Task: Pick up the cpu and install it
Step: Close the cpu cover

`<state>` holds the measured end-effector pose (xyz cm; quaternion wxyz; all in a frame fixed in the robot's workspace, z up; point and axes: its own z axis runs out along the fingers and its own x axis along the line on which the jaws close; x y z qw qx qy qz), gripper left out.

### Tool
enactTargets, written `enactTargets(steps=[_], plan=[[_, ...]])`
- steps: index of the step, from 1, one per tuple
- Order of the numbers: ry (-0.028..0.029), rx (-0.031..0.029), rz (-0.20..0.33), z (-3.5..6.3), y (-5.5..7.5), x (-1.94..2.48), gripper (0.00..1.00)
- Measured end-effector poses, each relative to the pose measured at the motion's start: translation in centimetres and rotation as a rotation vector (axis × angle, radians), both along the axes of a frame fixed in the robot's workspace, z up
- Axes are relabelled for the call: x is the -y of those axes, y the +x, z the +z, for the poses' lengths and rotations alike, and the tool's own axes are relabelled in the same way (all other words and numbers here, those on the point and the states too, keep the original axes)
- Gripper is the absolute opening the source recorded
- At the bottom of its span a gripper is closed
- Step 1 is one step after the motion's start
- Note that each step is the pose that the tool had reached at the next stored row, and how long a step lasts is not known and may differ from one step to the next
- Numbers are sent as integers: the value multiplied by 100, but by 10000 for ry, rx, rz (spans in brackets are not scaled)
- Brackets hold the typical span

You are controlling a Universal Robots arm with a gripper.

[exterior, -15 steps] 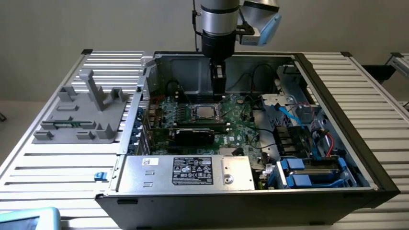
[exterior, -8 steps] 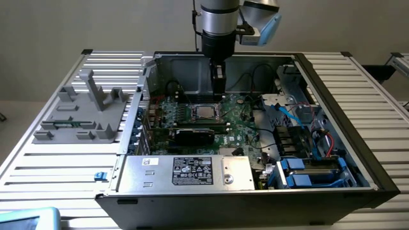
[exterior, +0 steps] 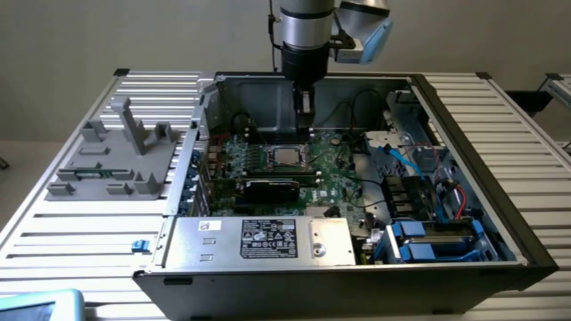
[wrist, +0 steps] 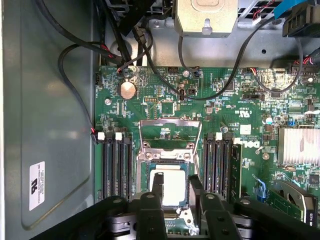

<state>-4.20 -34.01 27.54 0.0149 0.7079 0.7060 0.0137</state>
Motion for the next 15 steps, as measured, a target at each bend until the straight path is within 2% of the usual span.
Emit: enactTargets(steps=[1, 2, 3, 5, 13, 15], plan=[[0, 1, 0, 0, 0, 0, 25], [0, 1, 0, 0, 0, 0, 25], [0, 0, 1, 0, 0, 0, 14], [-2, -1, 1, 1, 23, 0, 11], [-1, 5, 0, 0, 321, 1, 11], [-1, 56, 0, 0, 363, 0, 11]])
